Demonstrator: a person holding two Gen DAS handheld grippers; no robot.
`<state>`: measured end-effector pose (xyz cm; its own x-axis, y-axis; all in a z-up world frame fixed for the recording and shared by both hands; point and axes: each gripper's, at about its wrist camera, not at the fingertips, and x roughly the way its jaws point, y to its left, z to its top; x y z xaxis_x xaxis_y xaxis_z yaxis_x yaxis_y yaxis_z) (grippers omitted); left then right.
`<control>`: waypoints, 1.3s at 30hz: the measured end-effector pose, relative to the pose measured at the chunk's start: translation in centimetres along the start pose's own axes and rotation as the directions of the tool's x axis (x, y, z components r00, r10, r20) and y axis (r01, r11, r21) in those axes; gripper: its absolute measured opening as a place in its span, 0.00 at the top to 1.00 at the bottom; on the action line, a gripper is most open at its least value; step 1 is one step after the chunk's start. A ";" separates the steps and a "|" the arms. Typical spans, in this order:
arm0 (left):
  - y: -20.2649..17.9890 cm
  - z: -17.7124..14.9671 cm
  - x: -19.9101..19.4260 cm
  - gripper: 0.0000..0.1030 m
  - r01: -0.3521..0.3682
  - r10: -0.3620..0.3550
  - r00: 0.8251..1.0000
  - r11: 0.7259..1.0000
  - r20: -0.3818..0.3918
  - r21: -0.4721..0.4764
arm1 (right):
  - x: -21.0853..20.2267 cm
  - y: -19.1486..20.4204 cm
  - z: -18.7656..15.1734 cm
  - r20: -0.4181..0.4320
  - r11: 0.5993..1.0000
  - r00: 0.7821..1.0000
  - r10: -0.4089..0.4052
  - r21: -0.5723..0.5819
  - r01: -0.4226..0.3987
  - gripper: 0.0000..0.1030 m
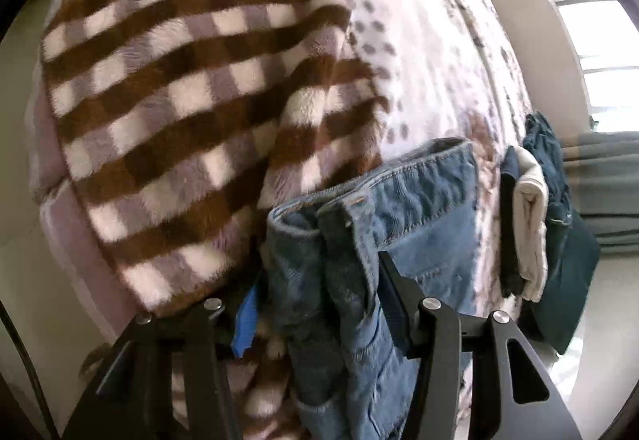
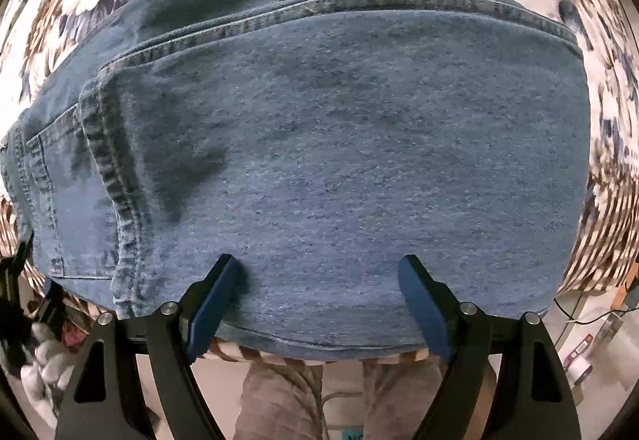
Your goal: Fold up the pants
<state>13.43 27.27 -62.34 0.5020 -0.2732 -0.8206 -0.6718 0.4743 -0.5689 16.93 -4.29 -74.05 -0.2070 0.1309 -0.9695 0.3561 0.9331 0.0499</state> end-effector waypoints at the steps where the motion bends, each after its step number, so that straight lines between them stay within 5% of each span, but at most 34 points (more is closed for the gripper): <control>1: -0.3 0.1 0.4 0.47 -0.011 0.011 1.000 1.000 0.005 0.007 | -0.3 -0.4 0.4 -0.001 1.000 1.000 0.000 -0.002 0.000 0.18; 3: -0.9 0.1 0.5 0.49 -0.047 0.047 0.999 0.998 0.021 0.028 | -0.2 -0.7 0.5 0.002 1.000 1.000 0.000 -0.008 0.000 0.18; 6: -3.1 -0.9 -0.9 0.68 -0.137 0.129 0.988 0.985 0.080 0.108 | -0.6 -1.1 0.7 0.009 1.000 1.000 -0.003 -0.009 0.003 0.18; 14: -9.4 -4.8 -6.5 0.74 -0.262 0.205 0.955 0.921 0.214 0.289 | -4.0 -4.1 2.3 0.062 1.000 0.998 -0.006 0.005 0.005 0.18; 20: -10.6 -6.6 -8.3 0.75 -0.278 0.211 0.951 0.904 0.227 0.324 | -4.9 -7.5 2.9 0.073 0.999 0.997 0.025 0.027 -0.027 0.18; 26: -15.1 -10.4 -9.9 0.77 -0.259 0.152 0.953 0.856 0.262 0.447 | -6.5 -10.4 3.1 0.102 0.999 0.994 0.043 0.017 -0.045 0.18; 33: -22.1 -17.3 -10.0 0.77 -0.176 0.057 0.978 0.743 0.201 0.646 | -8.9 -18.5 3.0 0.129 0.993 0.990 0.063 0.089 -0.075 0.18; 39: -25.9 -27.0 -6.3 0.77 -0.109 0.094 0.993 0.586 0.066 0.803 | -9.2 -27.1 2.3 0.139 0.985 0.990 0.020 0.167 -0.043 0.18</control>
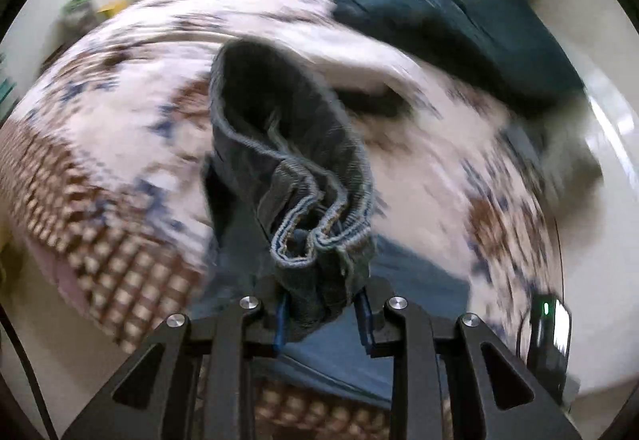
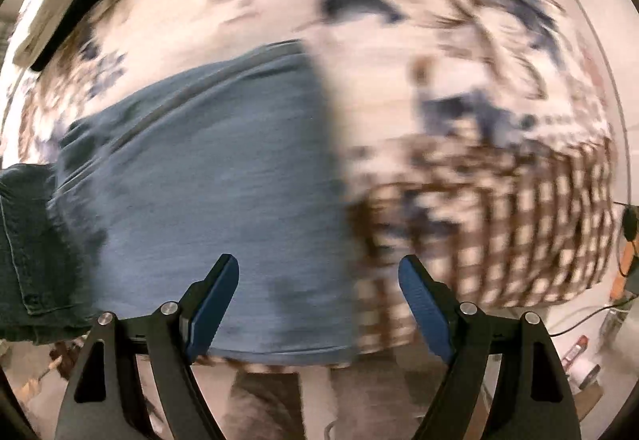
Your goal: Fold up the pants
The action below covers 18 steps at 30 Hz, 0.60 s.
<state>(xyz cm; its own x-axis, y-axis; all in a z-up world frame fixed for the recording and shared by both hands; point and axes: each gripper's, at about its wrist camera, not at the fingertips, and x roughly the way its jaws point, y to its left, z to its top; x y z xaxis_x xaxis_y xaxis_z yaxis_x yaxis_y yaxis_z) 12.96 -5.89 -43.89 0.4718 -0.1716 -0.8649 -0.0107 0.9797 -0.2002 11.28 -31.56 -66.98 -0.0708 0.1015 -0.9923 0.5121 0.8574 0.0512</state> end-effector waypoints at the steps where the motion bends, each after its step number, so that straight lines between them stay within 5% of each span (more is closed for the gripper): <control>1: -1.3 -0.6 0.6 0.77 -0.001 0.002 1.000 0.999 -0.018 0.037 | -0.1 -1.4 0.3 0.002 0.999 0.999 -0.032 0.003 0.032 0.18; 5: -6.7 -3.7 4.4 0.77 -0.019 0.040 0.994 0.980 -0.102 0.199 | 0.1 -6.7 1.6 0.007 0.978 0.978 -0.209 -0.012 0.209 0.18; 8: -9.8 -6.1 7.7 0.77 -0.033 0.084 0.985 0.951 -0.153 0.309 | 0.5 -9.7 2.2 0.003 0.970 0.970 -0.245 -0.006 0.245 0.18; 14: -14.6 -9.4 10.9 0.77 0.008 0.099 0.968 0.905 -0.229 0.424 | 2.4 -13.9 2.4 -0.017 0.984 0.986 -0.166 0.067 0.167 0.18; 16: -15.4 -10.4 12.3 0.70 0.002 0.146 0.947 0.888 -0.286 0.460 | 2.5 -15.4 2.6 -0.024 0.990 0.993 -0.112 0.088 0.113 0.18; 18: -15.1 -9.9 12.2 0.65 0.024 0.135 0.932 0.903 -0.336 0.430 | 1.6 -16.5 3.2 -0.012 0.994 1.000 -0.015 0.106 0.016 0.18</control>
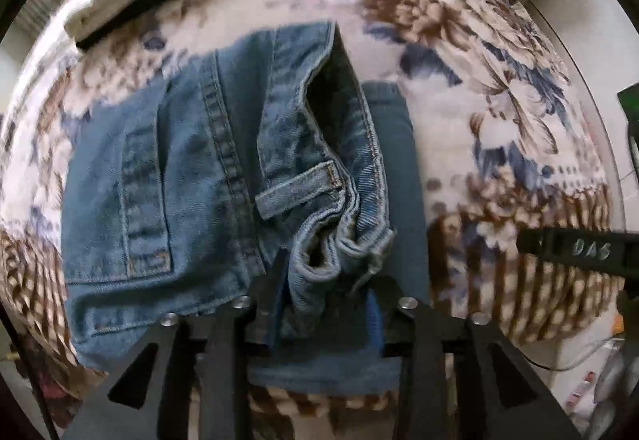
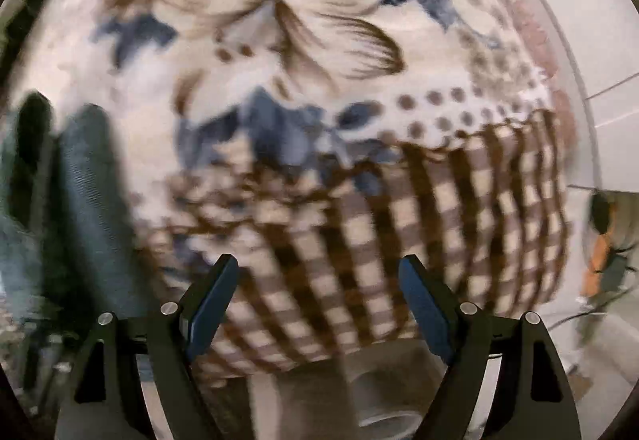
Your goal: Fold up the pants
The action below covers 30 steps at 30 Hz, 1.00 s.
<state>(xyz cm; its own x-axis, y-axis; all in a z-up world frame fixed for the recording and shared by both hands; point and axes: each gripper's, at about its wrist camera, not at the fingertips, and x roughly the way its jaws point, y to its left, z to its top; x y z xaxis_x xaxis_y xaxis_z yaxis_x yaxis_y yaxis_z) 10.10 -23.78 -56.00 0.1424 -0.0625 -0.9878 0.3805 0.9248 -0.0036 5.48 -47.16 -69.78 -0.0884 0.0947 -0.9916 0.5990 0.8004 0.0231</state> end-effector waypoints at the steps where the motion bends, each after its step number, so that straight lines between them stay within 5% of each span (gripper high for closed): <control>1: 1.1 0.1 -0.8 0.58 0.059 -0.060 0.998 0.997 -0.018 -0.052 | -0.4 -0.5 0.2 0.009 0.999 0.999 0.036 0.003 -0.036 0.18; 2: 2.0 0.1 -1.6 0.52 0.092 -0.094 0.995 0.992 -0.020 -0.082 | -1.2 -0.6 0.4 0.022 0.996 0.995 0.094 -0.002 -0.094 0.18; 4: 3.3 0.0 -3.2 0.09 0.121 -0.122 0.992 0.987 -0.003 -0.106 | -2.8 -0.4 0.7 0.036 0.976 0.975 0.218 -0.020 -0.218 0.18; 5: 4.4 -0.1 -4.5 0.06 0.131 -0.127 0.991 0.984 0.037 -0.124 | -3.5 -0.1 0.8 0.040 0.965 0.964 0.262 -0.030 -0.261 0.18; 10: 11.5 -0.7 -7.8 0.06 0.052 -0.029 0.996 0.962 0.086 -0.267 | -4.5 4.1 2.5 -0.021 0.887 0.895 0.446 -0.126 -0.445 0.18; 16: 20.1 -2.1 -6.3 0.06 -0.136 0.146 0.989 0.907 -0.004 -0.398 | -0.8 9.7 4.6 -0.137 0.863 0.888 0.440 -0.211 -0.460 0.18; 17: 21.3 -2.5 -6.1 0.06 -0.153 0.161 0.987 0.898 -0.016 -0.412 | -0.4 11.2 4.0 -0.154 0.868 0.896 0.417 -0.224 -0.443 0.18; 19: 22.6 -3.3 -5.8 0.06 -0.178 0.181 0.983 0.888 -0.034 -0.424 | 0.1 13.7 2.7 -0.107 0.891 0.933 0.345 -0.277 -0.361 0.39; 21: 23.1 -3.2 -5.6 0.06 -0.200 0.203 0.978 0.880 -0.041 -0.431 | -1.0 14.3 0.9 -0.017 0.896 0.964 0.265 -0.366 -0.252 0.78; 24: 24.3 -3.0 -5.8 0.06 -0.217 0.227 0.973 0.867 -0.031 -0.449 | -4.2 13.6 -1.8 0.070 0.889 0.965 0.251 -0.411 -0.202 0.88; 30: 25.5 -1.6 -5.5 0.06 -0.111 0.130 0.991 0.875 0.008 -0.472 | -8.9 6.7 -3.6 0.122 0.950 0.956 0.265 -0.202 -0.238 0.88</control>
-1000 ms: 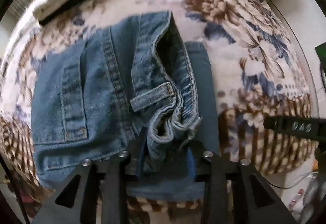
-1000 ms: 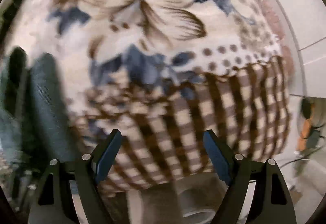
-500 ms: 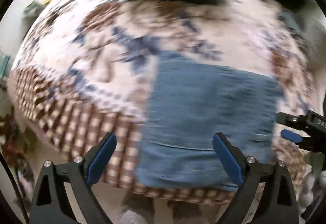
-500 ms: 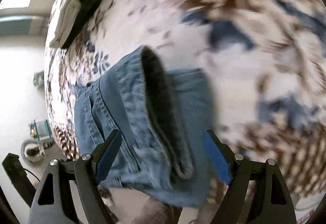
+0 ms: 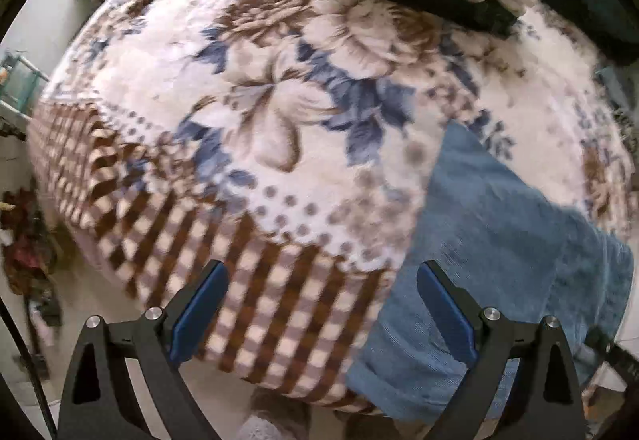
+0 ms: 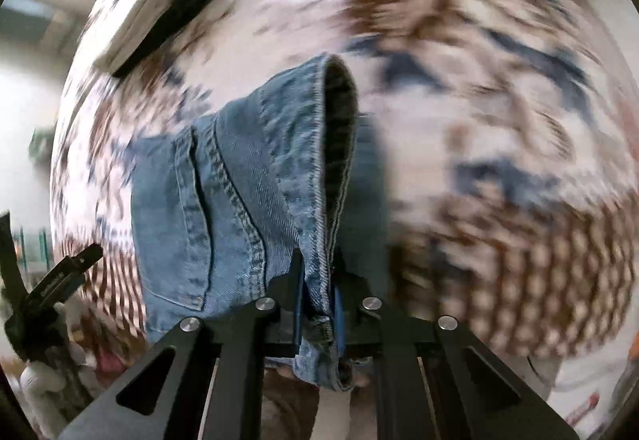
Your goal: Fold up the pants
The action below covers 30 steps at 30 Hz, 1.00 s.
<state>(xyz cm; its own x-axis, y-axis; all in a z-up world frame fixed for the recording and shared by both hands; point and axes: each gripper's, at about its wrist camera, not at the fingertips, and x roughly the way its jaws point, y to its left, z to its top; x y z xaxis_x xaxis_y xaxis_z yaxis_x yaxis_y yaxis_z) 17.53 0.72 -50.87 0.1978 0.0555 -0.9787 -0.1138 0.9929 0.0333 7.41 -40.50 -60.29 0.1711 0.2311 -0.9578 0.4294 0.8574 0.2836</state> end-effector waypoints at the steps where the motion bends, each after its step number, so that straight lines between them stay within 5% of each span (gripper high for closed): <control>1: -0.3 0.3 0.1 0.06 0.022 -0.022 1.000 1.000 0.002 0.006 | -1.0 -1.5 -0.1 0.012 0.999 1.000 -0.019 0.038 0.018 0.88; 4: -2.1 1.5 1.1 0.06 0.114 -0.113 0.993 0.993 -0.032 0.028 | -1.3 -6.2 -0.8 -0.018 0.990 0.995 -0.097 0.099 0.099 0.88; 7: -4.5 2.5 2.9 0.06 0.196 -0.191 0.978 0.979 -0.086 0.049 | 1.2 -9.5 -0.4 -0.110 0.981 0.994 0.003 0.191 0.018 0.79; 9: -6.4 3.3 4.7 0.06 0.224 -0.214 0.969 0.972 -0.122 0.069 | 2.3 -11.3 0.1 -0.138 0.963 0.989 0.051 0.268 -0.012 0.59; 12: -8.4 4.4 7.2 0.06 0.261 -0.247 0.953 0.964 -0.173 0.059 | 1.6 -13.5 0.1 -0.047 0.923 0.992 0.115 0.374 -0.090 0.27; 14: -9.2 5.3 9.0 0.11 0.291 -0.284 0.939 0.957 -0.193 0.011 | 2.8 -14.6 0.3 -0.039 0.901 0.986 0.160 0.414 -0.129 0.25; 16: -9.7 5.5 9.9 0.68 0.365 -0.357 0.913 0.931 -0.198 0.005 | 4.6 -15.1 0.3 -0.085 0.892 0.979 0.186 0.433 -0.131 0.29; 18: -10.1 5.8 10.0 0.68 0.362 -0.350 0.918 0.932 -0.188 0.033 | 5.2 -15.0 0.2 -0.084 0.914 0.989 0.125 0.398 -0.081 0.46; 23: -8.5 5.9 8.5 0.60 0.367 -0.359 0.912 0.930 -0.198 0.000 | 3.5 -12.9 -0.3 -0.119 0.946 0.993 -0.018 0.320 0.056 0.43; 27: -7.2 1.9 3.4 0.49 0.435 -0.425 0.888 0.900 -0.175 0.023 | 0.1 -8.7 -3.4 -0.052 0.962 0.993 0.107 0.257 -0.090 0.43; 30: -7.5 -2.3 2.4 0.47 0.371 -0.344 0.920 0.918 -0.186 0.136 | 0.6 -4.3 -5.9 -0.100 0.968 0.975 0.199 0.173 -0.180 0.43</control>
<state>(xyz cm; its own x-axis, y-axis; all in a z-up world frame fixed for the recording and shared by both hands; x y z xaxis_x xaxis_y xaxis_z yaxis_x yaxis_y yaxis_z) 16.60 -6.79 -53.98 0.0397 -0.3103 -0.9498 0.1017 0.9469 -0.3051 0.45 -41.31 -62.35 0.1636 0.4418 -0.8821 0.5382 0.7093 0.4551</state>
